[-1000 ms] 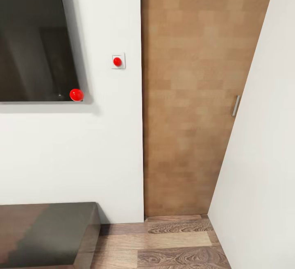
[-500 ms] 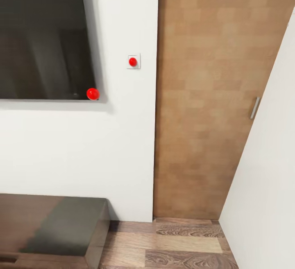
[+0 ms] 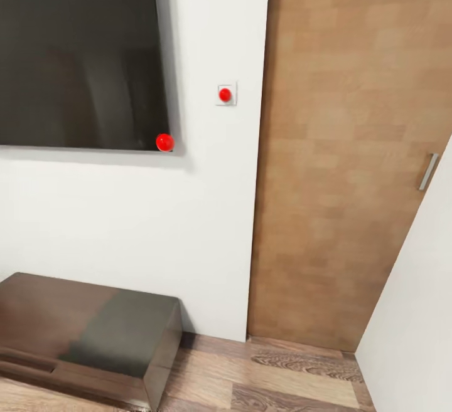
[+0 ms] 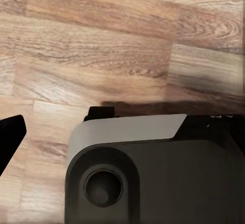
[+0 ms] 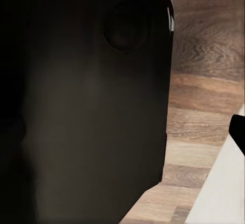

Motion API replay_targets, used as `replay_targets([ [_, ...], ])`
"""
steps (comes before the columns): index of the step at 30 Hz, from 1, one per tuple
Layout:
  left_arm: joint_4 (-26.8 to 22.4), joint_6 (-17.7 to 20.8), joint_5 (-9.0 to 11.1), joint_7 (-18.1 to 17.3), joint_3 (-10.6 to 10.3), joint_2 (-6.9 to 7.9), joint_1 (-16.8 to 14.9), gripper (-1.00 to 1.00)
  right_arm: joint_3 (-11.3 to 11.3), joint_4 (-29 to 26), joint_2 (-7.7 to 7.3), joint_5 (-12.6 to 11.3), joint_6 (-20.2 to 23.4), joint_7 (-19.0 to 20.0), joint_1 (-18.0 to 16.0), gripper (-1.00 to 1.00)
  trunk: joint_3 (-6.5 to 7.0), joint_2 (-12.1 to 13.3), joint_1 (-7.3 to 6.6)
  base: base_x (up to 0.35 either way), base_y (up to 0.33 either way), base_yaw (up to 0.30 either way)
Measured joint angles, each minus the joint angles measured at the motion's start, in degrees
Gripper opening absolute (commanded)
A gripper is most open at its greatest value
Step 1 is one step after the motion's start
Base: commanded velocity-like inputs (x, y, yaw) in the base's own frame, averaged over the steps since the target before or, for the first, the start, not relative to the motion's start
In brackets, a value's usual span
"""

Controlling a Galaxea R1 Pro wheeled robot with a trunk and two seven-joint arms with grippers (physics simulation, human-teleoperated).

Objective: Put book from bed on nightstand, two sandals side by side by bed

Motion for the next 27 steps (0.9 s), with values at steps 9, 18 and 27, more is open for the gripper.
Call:
replay_targets([
  [9,0.0,0.0,0.0,0.0,0.0,0.0,0.0,1.0,0.0,0.0,-0.03,0.0,0.0,0.0,0.0,1.0,0.0,0.0,0.0,0.0,-0.149,0.254],
  [18,-0.05,0.0,0.0,0.0,0.0,0.0,0.0,1.0,0.0,0.0,0.02,0.0,0.0,0.01,0.0,1.0,0.0,0.0,0.0,0.0,-0.006,0.254],
  [27,-0.04,0.0,-0.01,0.0,0.0,0.0,0.0,1.0,0.0,0.01,0.05,0.0,0.0,0.0,0.0,1.0,0.0,0.0,0.0,0.0,0.0,0.254],
])
